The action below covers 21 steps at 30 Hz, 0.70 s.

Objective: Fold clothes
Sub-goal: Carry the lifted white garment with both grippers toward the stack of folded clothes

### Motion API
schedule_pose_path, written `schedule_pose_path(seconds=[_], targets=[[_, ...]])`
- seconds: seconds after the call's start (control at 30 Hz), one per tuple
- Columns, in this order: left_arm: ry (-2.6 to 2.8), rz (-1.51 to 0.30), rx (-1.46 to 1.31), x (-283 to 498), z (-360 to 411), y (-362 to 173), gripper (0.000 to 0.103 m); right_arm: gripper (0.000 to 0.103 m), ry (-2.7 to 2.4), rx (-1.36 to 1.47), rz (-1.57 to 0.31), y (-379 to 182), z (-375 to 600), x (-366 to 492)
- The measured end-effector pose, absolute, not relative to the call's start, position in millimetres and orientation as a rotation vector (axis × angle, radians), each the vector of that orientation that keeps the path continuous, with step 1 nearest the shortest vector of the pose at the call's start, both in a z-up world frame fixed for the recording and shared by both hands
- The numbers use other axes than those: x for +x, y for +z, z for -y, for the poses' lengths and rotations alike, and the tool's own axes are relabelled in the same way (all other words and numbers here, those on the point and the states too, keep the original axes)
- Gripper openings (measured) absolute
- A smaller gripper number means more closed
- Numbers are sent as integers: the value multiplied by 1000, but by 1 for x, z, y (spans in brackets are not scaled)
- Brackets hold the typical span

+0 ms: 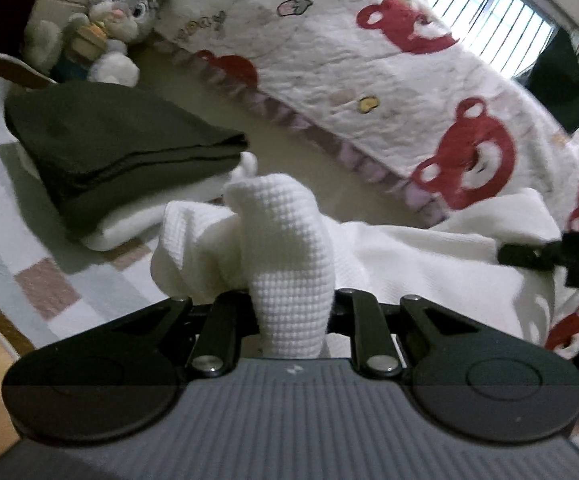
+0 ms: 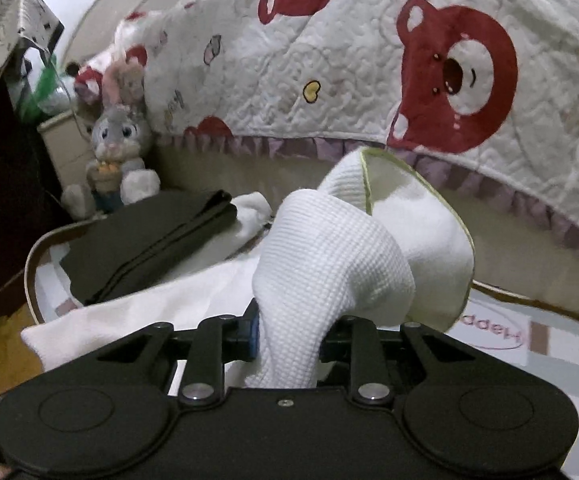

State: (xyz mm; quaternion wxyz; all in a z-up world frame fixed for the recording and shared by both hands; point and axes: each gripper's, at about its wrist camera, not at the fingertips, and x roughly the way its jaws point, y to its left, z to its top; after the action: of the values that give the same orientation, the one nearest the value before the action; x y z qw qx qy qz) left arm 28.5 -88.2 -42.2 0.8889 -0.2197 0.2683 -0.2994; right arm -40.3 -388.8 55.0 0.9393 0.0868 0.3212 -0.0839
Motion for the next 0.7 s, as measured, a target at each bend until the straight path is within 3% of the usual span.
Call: schedule_pose_path(seconds=[0.13, 0.3, 0.5, 0.7], targets=[[-550, -453, -511, 21, 69, -30, 16, 27, -211, 52, -754, 102, 370, -7], [-496, -368, -531, 28, 47, -14, 16, 27, -179, -95, -697, 147, 329, 26], [-354, -326, -655, 64, 2, -4, 16, 27, -94, -83, -587, 138, 303, 68], [-288, -321, -626, 157, -31, 18, 16, 26, -7, -94, -453, 117, 296, 142]])
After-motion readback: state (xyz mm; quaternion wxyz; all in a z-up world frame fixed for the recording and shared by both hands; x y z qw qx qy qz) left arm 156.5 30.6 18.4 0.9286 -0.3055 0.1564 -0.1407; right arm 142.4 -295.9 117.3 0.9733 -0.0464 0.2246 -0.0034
